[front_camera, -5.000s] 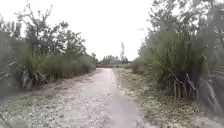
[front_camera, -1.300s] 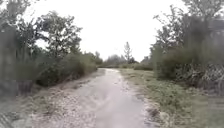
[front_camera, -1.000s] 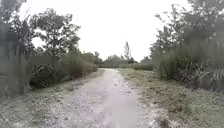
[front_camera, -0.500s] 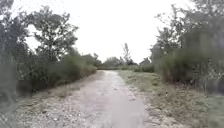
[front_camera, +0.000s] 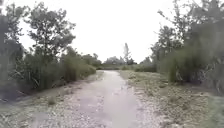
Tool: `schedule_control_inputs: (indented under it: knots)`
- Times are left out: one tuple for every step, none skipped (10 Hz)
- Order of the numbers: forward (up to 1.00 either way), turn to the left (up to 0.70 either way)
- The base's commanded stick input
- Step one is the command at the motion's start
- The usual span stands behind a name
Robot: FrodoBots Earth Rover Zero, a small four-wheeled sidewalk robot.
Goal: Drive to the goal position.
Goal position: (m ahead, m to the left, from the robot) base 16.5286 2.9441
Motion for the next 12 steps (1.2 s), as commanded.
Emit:
schedule_control_inputs:
  knots:
    - [0.70, 0.00]
    - [0.70, 0.00]
    - [0.70, 0.00]
    - [0.70, 0.00]
    - [0.70, 0.00]
    - [0.70, 0.00]
    - [0.70, 0.00]
    - [0.70, 0.00]
    - [0.70, 0.00]
    - [0.70, 0.00]
    - [0.70, 0.00]
    - [0.70, 0.00]
